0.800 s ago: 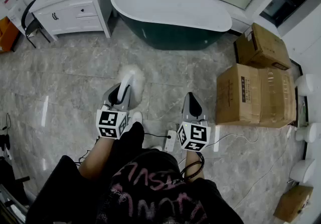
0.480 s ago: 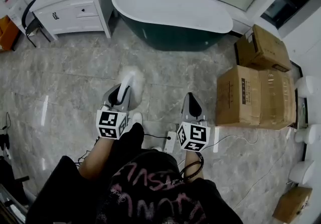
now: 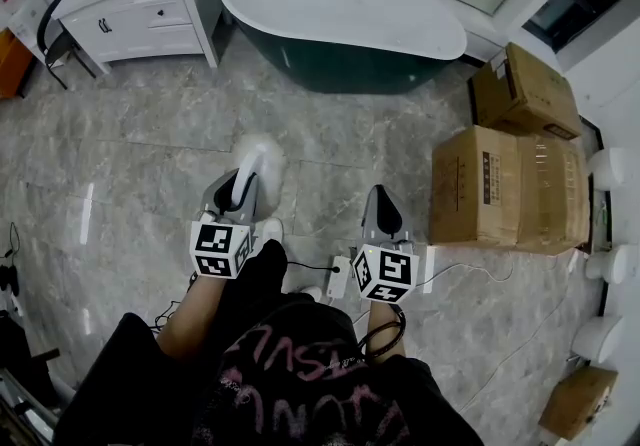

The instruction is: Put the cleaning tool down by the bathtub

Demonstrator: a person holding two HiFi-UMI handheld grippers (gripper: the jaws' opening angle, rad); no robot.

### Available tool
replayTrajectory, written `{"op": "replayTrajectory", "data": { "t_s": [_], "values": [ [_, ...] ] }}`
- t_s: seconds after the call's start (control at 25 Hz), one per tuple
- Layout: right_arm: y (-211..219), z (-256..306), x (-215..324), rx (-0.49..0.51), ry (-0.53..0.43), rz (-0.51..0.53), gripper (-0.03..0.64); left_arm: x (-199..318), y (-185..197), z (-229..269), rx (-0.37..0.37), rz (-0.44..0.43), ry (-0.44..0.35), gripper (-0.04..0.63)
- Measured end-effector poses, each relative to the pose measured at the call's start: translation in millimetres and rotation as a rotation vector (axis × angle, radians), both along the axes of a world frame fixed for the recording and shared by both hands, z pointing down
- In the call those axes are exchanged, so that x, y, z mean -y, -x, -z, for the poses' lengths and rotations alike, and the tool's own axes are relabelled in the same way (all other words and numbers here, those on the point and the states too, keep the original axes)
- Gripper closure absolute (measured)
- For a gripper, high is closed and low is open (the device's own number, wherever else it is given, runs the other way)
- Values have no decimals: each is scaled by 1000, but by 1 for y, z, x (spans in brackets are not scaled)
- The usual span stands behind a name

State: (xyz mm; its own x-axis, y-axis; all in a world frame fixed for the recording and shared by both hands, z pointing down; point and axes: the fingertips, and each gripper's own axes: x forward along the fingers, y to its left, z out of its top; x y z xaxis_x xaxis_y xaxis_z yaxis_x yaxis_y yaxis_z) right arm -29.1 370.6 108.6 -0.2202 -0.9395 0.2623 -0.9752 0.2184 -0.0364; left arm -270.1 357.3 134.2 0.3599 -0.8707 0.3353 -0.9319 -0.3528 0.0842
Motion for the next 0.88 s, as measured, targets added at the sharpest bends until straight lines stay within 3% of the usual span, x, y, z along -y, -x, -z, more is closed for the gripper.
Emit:
{"op": "replayTrajectory", "data": {
  "t_s": [0.44, 0.68, 0.88],
  "values": [
    [7, -14, 66, -30, 40, -52, 604, 75, 11, -22, -29, -38, 35, 513],
    [26, 5, 108, -86, 16, -86, 604, 122, 23, -19, -36, -107, 43, 512],
    [32, 14, 125, -125, 18, -85, 604, 137, 31, -19, -57, -110, 48, 513]
  ]
}}
